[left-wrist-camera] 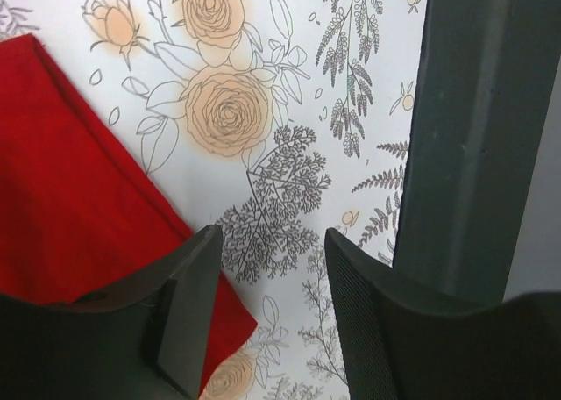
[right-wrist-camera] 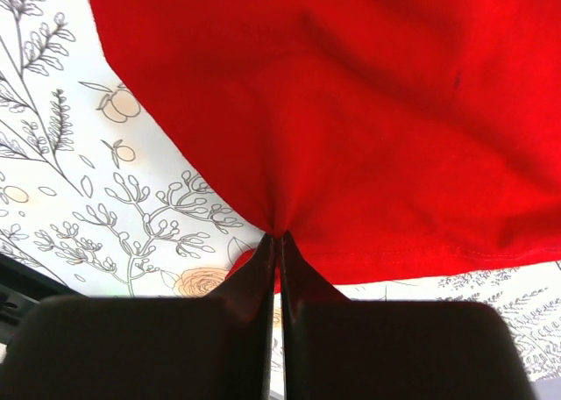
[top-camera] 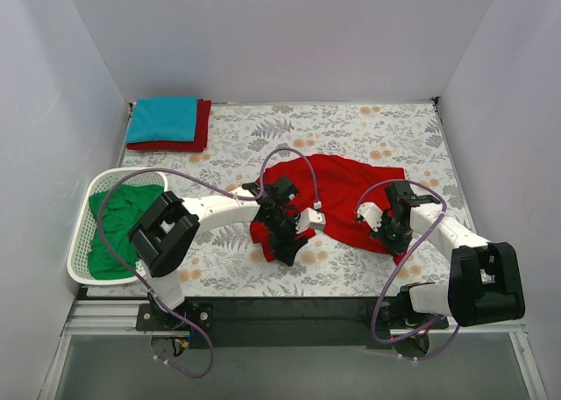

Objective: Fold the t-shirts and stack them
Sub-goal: Flatten the tshirt out

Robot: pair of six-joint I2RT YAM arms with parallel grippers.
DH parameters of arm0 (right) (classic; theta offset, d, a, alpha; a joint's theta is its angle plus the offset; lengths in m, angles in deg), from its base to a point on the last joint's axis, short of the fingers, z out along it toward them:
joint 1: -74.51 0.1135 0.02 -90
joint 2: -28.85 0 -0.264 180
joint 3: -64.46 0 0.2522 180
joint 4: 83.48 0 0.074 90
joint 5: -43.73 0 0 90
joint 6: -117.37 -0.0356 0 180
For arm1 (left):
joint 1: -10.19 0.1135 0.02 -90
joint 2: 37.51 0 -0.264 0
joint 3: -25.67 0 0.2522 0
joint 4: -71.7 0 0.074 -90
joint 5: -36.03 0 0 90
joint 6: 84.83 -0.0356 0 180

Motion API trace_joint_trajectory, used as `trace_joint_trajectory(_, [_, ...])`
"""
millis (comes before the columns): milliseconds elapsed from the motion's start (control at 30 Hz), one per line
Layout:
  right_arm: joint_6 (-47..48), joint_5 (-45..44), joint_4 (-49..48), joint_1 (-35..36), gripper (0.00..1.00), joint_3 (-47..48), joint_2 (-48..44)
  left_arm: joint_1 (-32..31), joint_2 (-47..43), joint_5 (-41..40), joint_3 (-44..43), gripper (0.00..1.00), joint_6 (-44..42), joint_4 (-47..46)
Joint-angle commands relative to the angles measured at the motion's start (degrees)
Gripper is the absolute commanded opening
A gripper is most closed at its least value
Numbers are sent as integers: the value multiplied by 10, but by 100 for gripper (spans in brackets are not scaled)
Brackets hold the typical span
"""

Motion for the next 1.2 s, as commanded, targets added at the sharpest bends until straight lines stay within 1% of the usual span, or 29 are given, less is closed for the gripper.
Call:
trace_joint_trajectory(0, [-8,40,15,1,1,16,1,4,-69,-22,-6,50,22,21])
trace_joint_trajectory(67, [-4,45,21,0,1,17,-6,4,-114,-66,13,51,21,19])
trace_joint_trajectory(100, [-4,47,22,0,1,17,-6,4,-114,-66,19,51,19,21])
trace_joint_trajectory(133, [-2,48,23,1,1,16,-8,4,-130,-93,26,52,18,21])
trace_joint_trajectory(233, [2,51,26,0,1,13,-14,4,-142,-133,58,52,-5,27])
trace_joint_trajectory(333, [6,52,28,1,1,11,-18,4,-151,-153,93,53,-18,8])
trace_joint_trajectory(467, [12,49,35,1,1,13,-24,4,-143,-197,116,54,-20,-39])
trace_joint_trajectory(567, [18,45,42,0,1,13,-31,4,-149,-212,131,56,-31,-73])
trace_joint_trajectory(633, [19,44,48,0,1,13,-36,4,-139,-218,136,56,-41,-75])
trace_joint_trajectory(767, [22,42,56,-3,1,17,-41,3,-136,-223,177,56,-75,-99])
trace_joint_trajectory(967, [27,42,66,-5,1,25,-42,-3,-107,-242,213,53,-98,-114])
trace_joint_trajectory(1000, [27,42,67,-5,1,26,-40,-8,-105,-245,221,51,-101,-115])
trace_joint_trajectory(1100, [28,41,70,-6,1,36,-36,-21,-97,-247,235,35,-103,-113])
trace_joint_trajectory(1133, [29,40,71,-6,1,38,-36,-24,-95,-249,244,25,-101,-112])
trace_joint_trajectory(1167, [31,40,71,-6,1,44,-36,-27,-97,-250,246,20,-99,-109])
